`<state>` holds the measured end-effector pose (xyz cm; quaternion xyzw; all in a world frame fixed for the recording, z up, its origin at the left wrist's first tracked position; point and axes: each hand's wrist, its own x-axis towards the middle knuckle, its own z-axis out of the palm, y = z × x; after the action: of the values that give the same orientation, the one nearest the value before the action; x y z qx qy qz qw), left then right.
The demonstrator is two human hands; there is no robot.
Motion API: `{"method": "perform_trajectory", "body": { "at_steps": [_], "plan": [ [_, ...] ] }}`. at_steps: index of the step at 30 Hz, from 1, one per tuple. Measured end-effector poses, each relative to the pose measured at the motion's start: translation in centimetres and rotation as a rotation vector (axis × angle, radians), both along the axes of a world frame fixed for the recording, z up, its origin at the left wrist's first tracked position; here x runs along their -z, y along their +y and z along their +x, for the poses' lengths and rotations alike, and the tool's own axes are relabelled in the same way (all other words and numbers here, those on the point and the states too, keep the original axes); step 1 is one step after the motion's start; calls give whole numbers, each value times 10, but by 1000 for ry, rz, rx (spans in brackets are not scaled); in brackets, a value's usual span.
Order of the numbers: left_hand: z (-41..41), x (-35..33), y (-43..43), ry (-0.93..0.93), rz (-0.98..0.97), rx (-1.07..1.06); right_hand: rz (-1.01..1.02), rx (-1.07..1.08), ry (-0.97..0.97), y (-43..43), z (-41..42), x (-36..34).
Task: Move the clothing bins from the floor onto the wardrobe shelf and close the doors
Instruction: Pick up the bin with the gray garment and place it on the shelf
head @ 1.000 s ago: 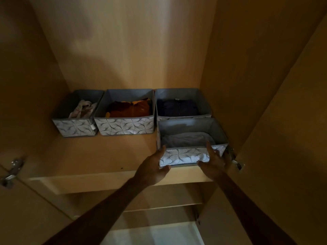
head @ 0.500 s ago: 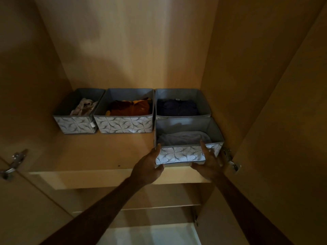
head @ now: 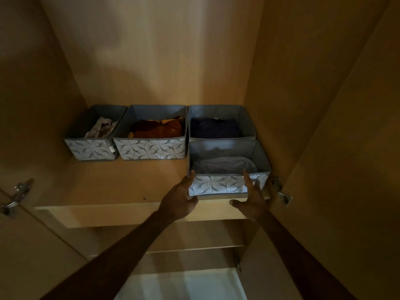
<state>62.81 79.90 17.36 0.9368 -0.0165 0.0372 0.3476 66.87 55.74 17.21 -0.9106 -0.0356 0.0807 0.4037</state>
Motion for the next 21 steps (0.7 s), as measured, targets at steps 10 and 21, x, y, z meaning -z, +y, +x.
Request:
{"method": "perform_trajectory", "body": {
  "at_steps": [10,21],
  "plan": [
    [-43,17,0,17,-564,-220,314,-50,-69,33,-46,8],
    [-172,36,-2,2,-952,-686,560,-271,352,82,-102,37]
  ]
}}
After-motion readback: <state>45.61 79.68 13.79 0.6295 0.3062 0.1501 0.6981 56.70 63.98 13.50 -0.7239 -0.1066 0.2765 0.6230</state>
